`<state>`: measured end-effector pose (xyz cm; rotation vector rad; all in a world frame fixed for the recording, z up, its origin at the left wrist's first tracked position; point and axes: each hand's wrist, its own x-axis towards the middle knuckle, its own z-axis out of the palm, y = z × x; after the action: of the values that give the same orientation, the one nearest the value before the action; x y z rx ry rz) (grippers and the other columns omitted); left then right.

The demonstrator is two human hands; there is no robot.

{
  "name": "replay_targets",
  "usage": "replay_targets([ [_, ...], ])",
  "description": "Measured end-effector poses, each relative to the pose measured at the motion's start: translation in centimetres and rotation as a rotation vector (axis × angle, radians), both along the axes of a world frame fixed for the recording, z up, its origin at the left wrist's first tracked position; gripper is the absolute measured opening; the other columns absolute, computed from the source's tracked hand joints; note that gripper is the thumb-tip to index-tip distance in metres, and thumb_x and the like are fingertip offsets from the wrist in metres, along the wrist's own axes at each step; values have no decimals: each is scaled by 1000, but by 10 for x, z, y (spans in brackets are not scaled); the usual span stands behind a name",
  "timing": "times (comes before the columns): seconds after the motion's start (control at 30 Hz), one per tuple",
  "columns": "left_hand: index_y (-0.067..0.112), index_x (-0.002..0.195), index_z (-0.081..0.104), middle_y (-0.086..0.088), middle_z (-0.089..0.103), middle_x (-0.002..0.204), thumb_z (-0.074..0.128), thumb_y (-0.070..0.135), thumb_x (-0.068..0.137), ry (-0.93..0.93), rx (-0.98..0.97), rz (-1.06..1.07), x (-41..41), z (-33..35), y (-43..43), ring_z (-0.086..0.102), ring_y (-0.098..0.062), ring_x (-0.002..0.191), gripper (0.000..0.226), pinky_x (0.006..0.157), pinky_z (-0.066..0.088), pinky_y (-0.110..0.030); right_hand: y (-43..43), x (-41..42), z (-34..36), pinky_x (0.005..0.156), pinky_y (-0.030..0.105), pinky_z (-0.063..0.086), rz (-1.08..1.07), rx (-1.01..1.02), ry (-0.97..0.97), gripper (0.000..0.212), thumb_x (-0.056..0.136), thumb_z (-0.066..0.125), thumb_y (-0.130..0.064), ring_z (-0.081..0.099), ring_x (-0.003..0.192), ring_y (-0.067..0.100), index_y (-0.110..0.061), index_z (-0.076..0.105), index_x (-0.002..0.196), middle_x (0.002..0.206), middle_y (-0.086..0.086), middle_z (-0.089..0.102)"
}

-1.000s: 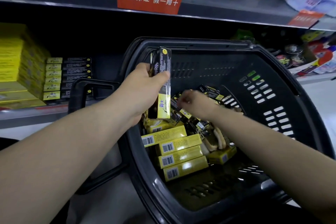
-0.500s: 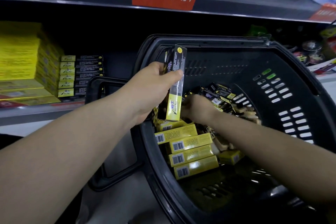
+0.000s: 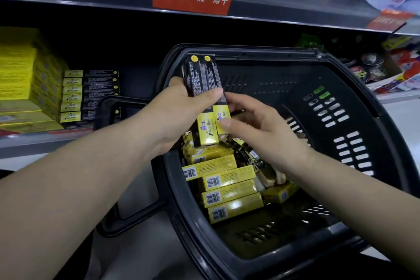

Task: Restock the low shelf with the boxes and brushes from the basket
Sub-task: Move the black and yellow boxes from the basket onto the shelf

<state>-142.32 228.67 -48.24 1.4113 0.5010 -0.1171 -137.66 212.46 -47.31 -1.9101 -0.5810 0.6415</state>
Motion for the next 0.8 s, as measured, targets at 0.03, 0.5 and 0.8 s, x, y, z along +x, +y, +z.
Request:
replay_targets([
  [0.03, 15, 120, 46, -4, 67, 110, 69, 30, 82, -12, 8, 4, -1, 1, 0, 65, -20, 100, 47, 92, 51, -43, -2, 5, -3, 88, 34, 54, -13, 22, 21, 38, 88, 59, -35, 63, 102, 17, -27, 58, 125, 115, 0, 64],
  [0.5, 13, 101, 67, -6, 74, 93, 74, 13, 73, 0, -170, 60, -2, 17, 14, 71, -18, 78, 29, 69, 60, -32, -7, 72, -149, 96, 42, 46, 396, -1288, -542, 79, 85, 63, -42, 35, 129, 33, -9, 19, 141, 141, 15, 29],
  [0.8, 14, 103, 66, -3, 74, 91, 74, 14, 74, -15, -184, 72, -7, 20, 24, 70, -15, 77, 30, 67, 59, -30, 3, 80, -135, 68, 29, 45, 235, -1216, -400, 43, 90, 57, -29, 59, 97, 28, -4, 49, 124, 123, 18, 53],
])
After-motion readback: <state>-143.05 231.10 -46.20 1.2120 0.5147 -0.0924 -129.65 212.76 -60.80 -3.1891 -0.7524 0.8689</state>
